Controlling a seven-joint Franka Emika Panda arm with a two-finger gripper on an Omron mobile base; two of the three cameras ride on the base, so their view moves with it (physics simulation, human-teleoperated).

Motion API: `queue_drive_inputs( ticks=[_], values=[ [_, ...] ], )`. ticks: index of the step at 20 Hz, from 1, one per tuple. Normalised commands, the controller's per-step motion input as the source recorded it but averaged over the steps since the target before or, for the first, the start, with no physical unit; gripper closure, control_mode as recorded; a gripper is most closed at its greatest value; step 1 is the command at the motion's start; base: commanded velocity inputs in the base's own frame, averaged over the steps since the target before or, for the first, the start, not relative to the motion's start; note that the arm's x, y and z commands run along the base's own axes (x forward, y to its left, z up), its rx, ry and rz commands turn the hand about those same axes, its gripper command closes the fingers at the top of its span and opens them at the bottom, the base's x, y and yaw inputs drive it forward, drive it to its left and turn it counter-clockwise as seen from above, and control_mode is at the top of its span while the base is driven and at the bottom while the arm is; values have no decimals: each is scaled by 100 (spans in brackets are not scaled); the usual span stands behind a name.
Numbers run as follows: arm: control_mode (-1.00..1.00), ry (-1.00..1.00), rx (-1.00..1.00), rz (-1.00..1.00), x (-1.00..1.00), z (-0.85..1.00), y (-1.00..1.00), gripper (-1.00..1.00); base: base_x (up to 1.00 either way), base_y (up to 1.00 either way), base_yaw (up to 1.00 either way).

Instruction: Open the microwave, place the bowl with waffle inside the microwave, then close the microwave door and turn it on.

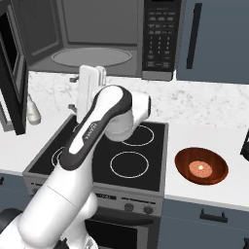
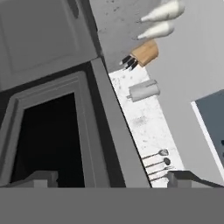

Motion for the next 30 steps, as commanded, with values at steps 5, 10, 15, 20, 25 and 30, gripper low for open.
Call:
queue_drive_inputs(
  ticks=[5,10,15,20,25,30],
  values=[
    [-100,14,5,26,0,0,85,-100,0,0,0],
    [-100,14,2,24,0,1,89,-100,0,0,0],
    [-100,12,2,21,0,7,91,-100,0,0,0],
    [-100,8,2,19,0,13,93,-100,0,0,0],
    [-100,5,1,17,-2,10,99,-100,0,0,0],
    [-100,-1,0,5,-9,3,27,-100,0,0,0]
  ],
)
